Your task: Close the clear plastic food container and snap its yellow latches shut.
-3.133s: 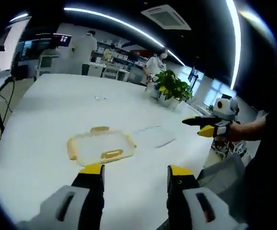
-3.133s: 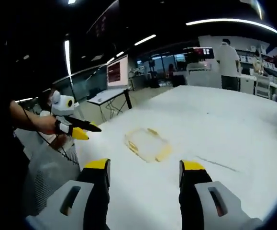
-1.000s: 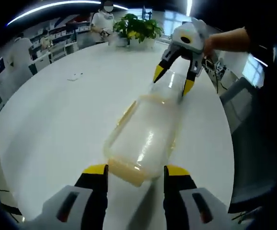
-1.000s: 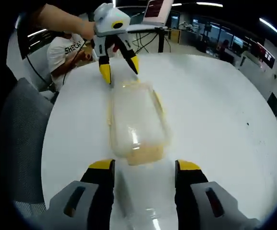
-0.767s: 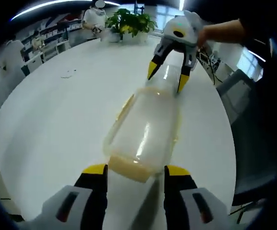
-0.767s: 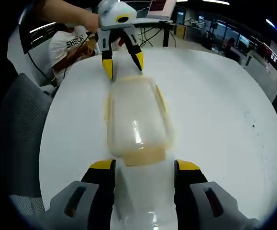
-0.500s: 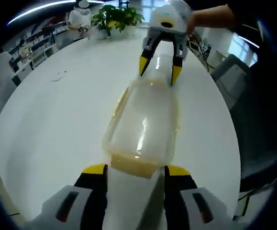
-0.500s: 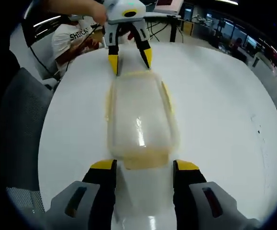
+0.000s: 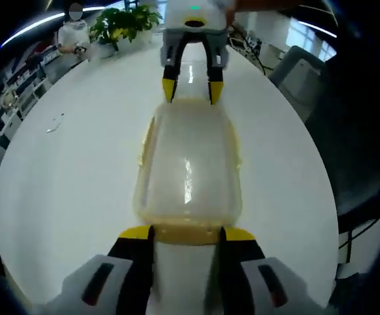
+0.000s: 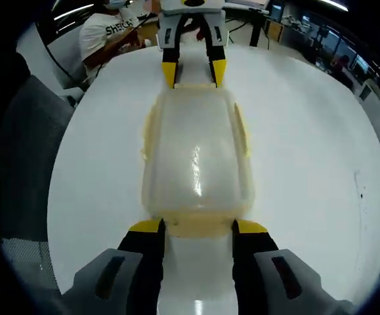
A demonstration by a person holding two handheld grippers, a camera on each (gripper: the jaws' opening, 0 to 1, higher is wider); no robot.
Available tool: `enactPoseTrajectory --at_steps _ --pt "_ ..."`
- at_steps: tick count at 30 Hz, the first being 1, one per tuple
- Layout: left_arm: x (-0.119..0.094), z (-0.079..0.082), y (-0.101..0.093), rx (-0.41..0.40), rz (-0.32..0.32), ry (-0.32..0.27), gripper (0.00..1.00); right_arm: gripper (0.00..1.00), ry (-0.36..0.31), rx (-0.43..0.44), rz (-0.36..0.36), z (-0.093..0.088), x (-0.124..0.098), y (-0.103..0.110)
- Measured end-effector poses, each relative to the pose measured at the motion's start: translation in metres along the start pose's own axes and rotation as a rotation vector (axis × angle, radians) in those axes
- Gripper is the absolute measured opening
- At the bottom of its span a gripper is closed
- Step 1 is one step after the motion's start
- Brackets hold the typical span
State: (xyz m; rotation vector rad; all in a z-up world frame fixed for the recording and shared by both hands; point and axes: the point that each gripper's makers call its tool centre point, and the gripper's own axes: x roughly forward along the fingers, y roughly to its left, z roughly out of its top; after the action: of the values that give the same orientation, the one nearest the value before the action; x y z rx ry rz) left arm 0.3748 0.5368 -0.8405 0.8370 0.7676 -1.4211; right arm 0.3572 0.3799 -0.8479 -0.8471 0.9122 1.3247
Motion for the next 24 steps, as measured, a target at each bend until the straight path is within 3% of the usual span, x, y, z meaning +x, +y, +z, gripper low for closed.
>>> enactPoseTrajectory --at_steps 10,18,24 --pt "-0.001 -0.003 -0.006 -0.022 0.022 0.01 0.33 0.37 0.02 -0.035 0.012 -0.001 -0.001 0.0" --pt "-0.006 -0.003 -0.012 -0.019 0.028 0.011 0.33 0.37 -0.01 -0.015 0.044 0.001 -0.003 0.008" --pt "-0.014 0.004 -0.016 -0.05 0.036 0.008 0.33 0.37 -0.042 -0.025 0.052 0.005 -0.017 0.009"
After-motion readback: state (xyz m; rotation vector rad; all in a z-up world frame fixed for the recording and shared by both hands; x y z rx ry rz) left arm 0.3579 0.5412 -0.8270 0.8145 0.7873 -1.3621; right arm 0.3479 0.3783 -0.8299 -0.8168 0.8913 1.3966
